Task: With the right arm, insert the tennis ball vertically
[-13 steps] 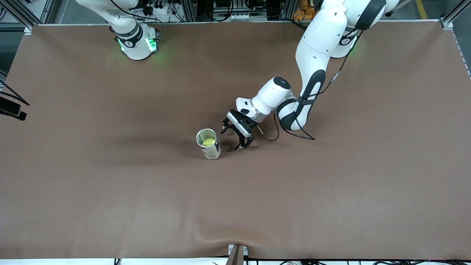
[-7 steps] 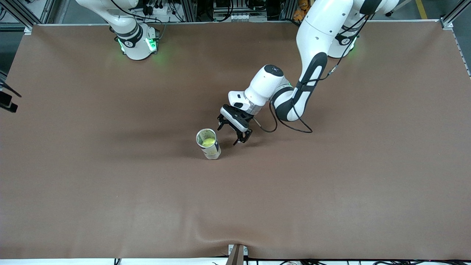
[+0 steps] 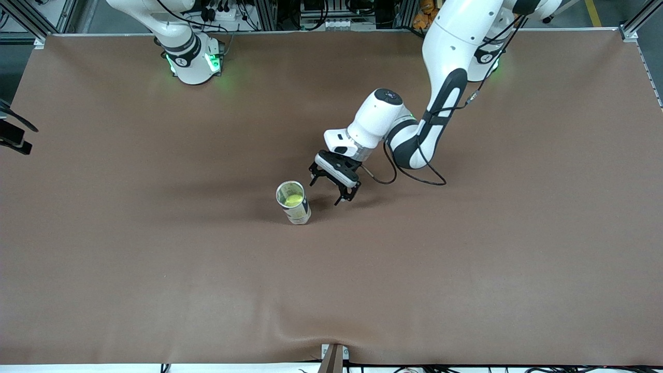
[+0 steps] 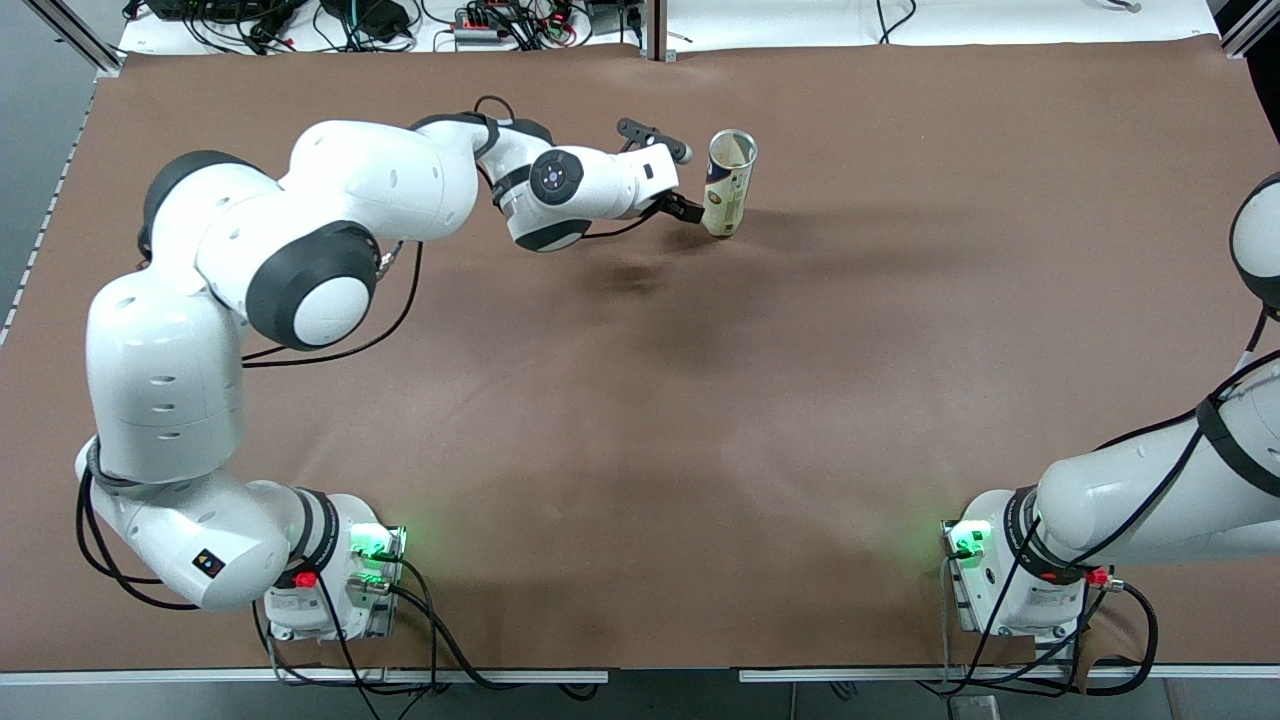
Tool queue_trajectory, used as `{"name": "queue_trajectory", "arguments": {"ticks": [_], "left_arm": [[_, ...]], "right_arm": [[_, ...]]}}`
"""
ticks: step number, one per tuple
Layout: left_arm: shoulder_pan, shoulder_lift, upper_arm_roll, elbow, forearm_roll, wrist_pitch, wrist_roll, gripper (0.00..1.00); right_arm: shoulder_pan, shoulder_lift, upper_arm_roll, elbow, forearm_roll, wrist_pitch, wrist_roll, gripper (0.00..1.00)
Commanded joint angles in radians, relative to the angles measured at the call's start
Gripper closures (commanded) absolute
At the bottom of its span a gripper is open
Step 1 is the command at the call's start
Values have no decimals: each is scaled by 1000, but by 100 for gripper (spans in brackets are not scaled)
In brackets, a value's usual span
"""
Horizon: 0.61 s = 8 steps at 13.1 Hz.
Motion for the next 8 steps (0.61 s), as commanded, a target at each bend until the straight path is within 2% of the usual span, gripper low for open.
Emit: {"name": "queue_trajectory", "arguments": {"ticks": [1,3,6,8], "left_arm": [[5,-81,-5,-37,25,-60,-42,0],[10,-103,-5,-43,16,-66,-48,0],[23,-144,-8,-31,7,-161,-48,0],[23,-170,-16,-25,-27,-211,-48,0]], "right_arm": [[9,-91,0,-122,-16,56,-1,0],[10,-180,2,-266,-16,156,-1,0],[9,-299,2,-440,-16,263,-1,0],[9,-350,2,-515,-16,308,-1,0]]}}
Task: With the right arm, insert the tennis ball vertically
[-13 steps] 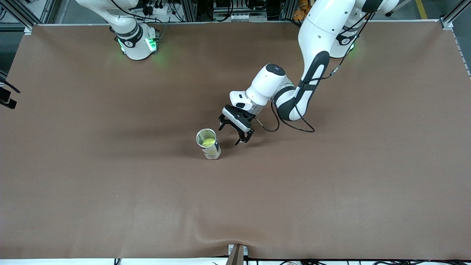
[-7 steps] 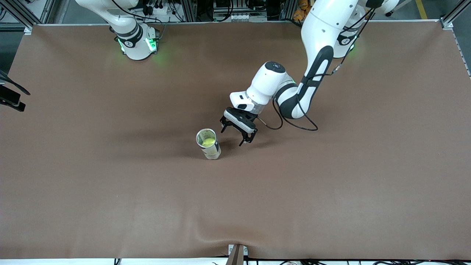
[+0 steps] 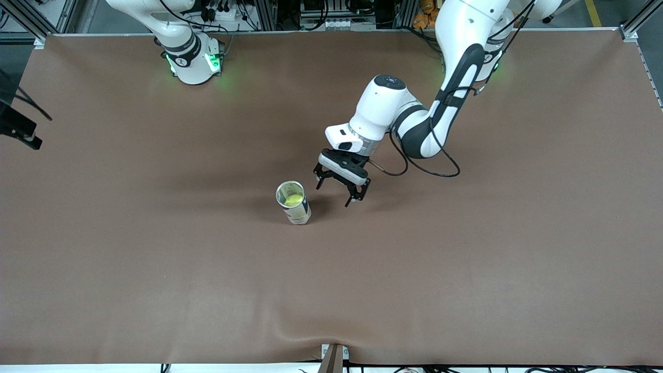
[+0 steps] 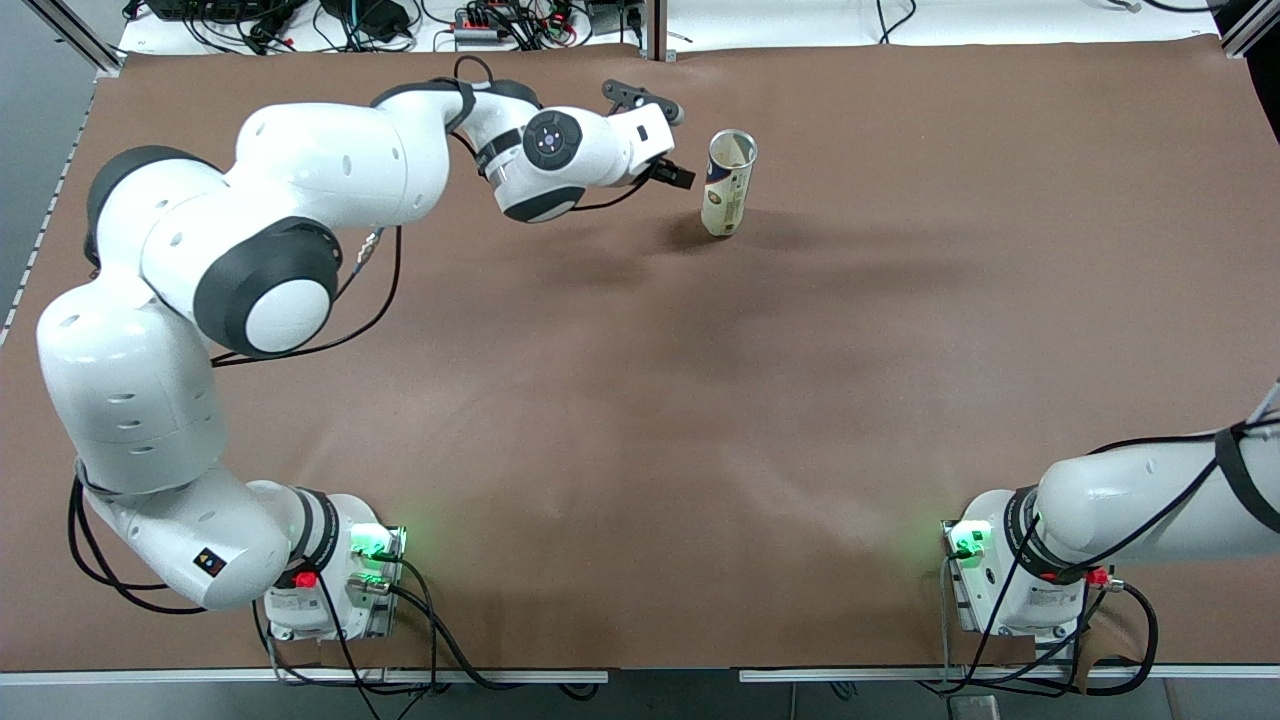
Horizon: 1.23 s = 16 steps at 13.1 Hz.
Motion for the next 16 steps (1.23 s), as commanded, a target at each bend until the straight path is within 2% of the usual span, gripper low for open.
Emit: {"name": "queue_trajectory", "arguments": {"ticks": [1,3,6,8,11,13,16], "left_arm": [[5,-69,-16,-3,-32,-124,-17,0],[5,-83,-34,52,-78,-266,-17,0],[5,-96,-35,104,-203,-374,-12,0],[8,-119,-35,130,-242,-475,-9,0],[30,-159,-33,178,-334,-653,-4,0],[86,-204,-35,180,-368,-715,-1,0],[161,-260,-35,183,-486,-788,25,0]], "right_arm": [[1,-107,2,-145,-14,59,-1,0],[-2,-117,2,-154,-14,62,-1,0],[-4,-111,-3,-148,-15,54,-1,0],[-10,-104,-7,-139,-3,45,1,0],[-6,-101,-7,-160,-3,-91,-4,0],[1,-107,-6,-212,-3,-105,-7,0],[4,-115,-1,-216,-3,-110,-8,0]]}}
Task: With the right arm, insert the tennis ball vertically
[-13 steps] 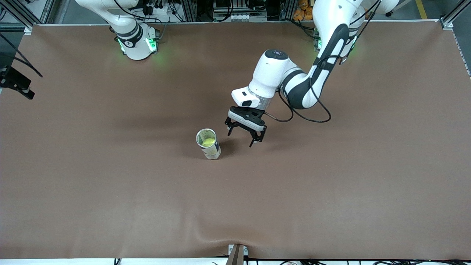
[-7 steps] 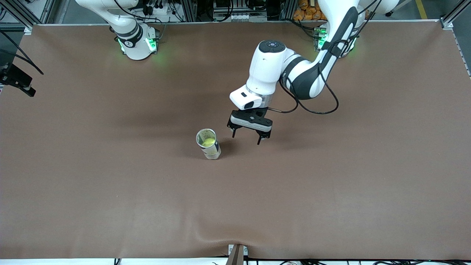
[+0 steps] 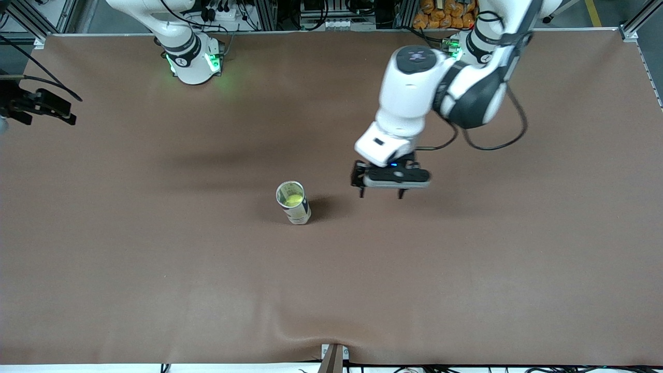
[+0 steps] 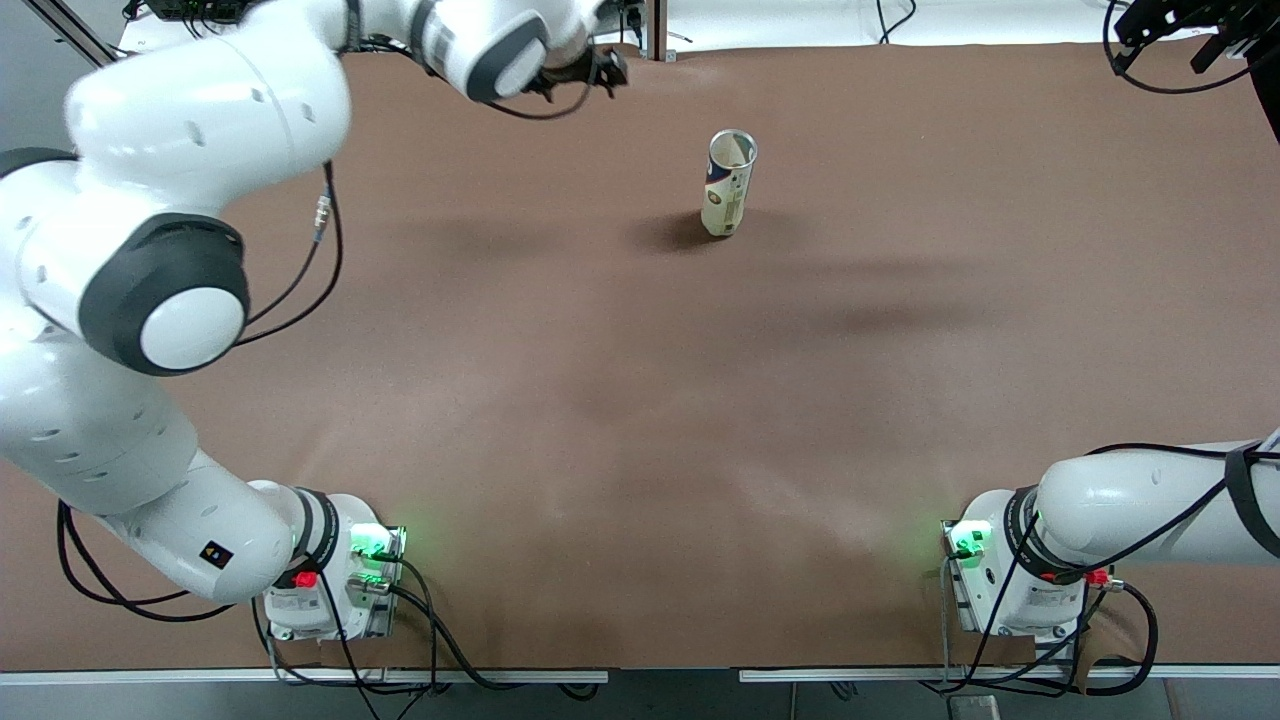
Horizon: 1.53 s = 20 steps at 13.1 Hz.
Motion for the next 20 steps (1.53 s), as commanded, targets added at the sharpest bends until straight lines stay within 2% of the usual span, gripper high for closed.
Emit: {"name": "queue_trajectory", "arguments": {"ticks": [1,6,11,14,17,19,20], "left_arm": [[80,-58,-10,-8,-80,-74,31,0],[197,-130,-9,10,-106,-270,122,0],[292,-139,-7,150,-110,-563,257,0],[327,-144,-6,191,-120,-653,306,0],[355,-196,-1,199,-121,-727,389,0],[427,-223,-3,198,-133,-770,478,0],[463,-231,-1,199,-178,-781,530,0]], "right_arm": [[3,-29,5,-18,-3,-6,-10,0],[3,-26,5,-28,-3,-11,-10,0],[3,-17,5,-22,-3,-5,-10,0],[17,-14,5,-22,-3,0,-10,0],[37,-8,5,-24,-5,9,-8,0],[41,-8,5,-25,-3,12,-7,0],[57,-10,3,-25,-5,12,-5,0]]}}
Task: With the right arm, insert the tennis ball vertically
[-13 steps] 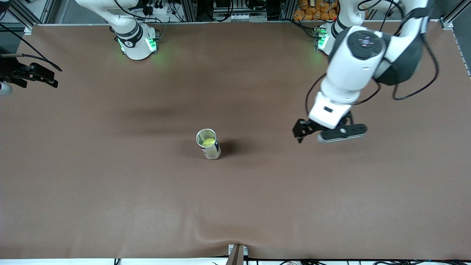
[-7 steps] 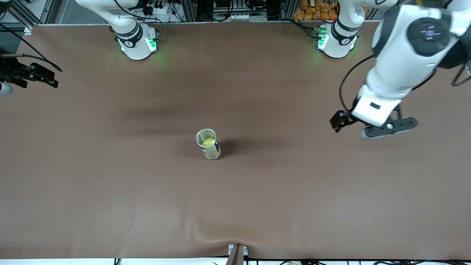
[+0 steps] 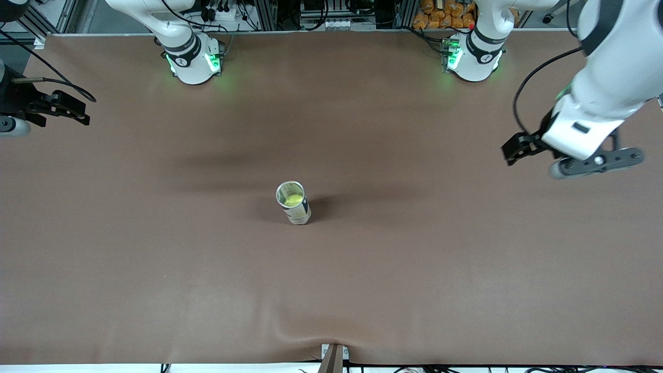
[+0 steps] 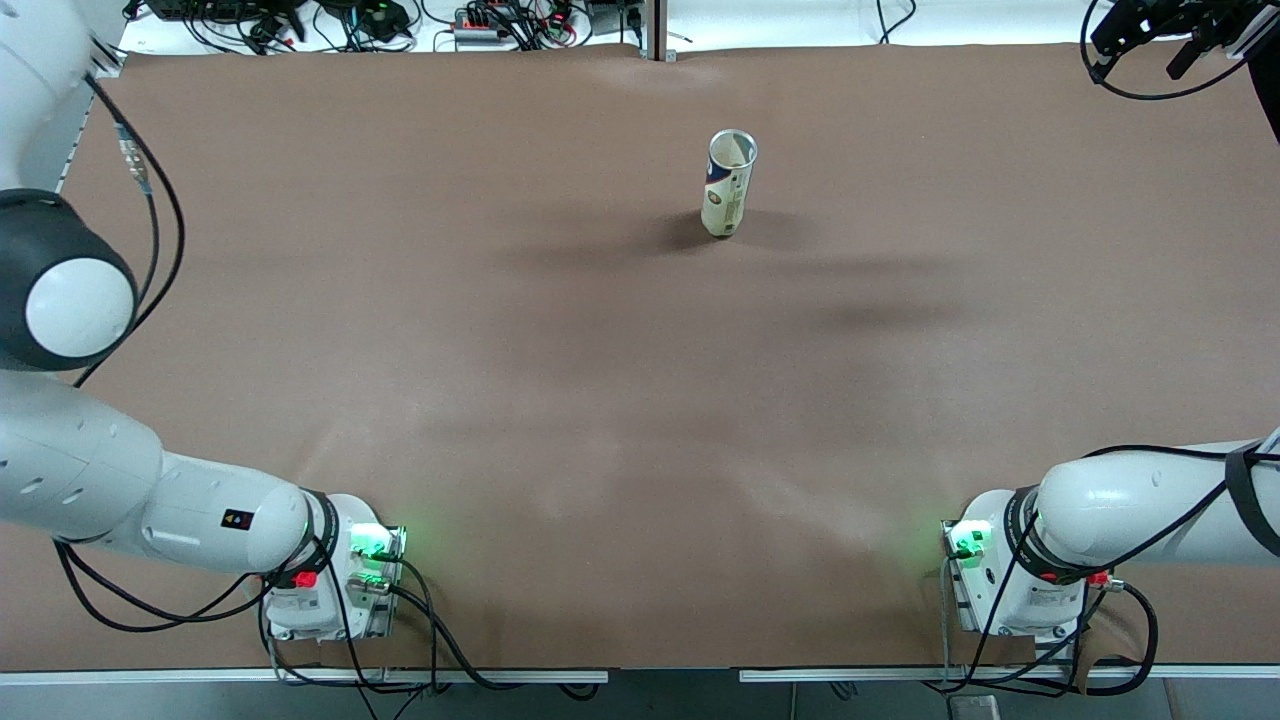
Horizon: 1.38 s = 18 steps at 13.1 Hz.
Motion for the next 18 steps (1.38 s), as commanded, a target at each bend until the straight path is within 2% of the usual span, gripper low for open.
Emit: {"name": "queue_trajectory", "arguments": {"ticks": [1,4,7,13,18], "left_arm": [[111,-43,-5,-3,-88,-37,126,0],[127,-82,0,-3,-76,-91,180,0],[186,-103,-5,-11,-81,-117,253,0],[183,-166,-54,-70,-76,-119,266,0],[188,-166,-52,-63,-79,-131,276,0]], "right_arm": [[57,-13,-13,-19,-8,17,1,0],[181,-10,-130,-20,-19,23,2,0],[169,-10,-134,-19,-17,22,2,0],[168,-8,-134,-19,-17,23,2,0],[168,-8,-134,-19,-17,22,2,0]]}}
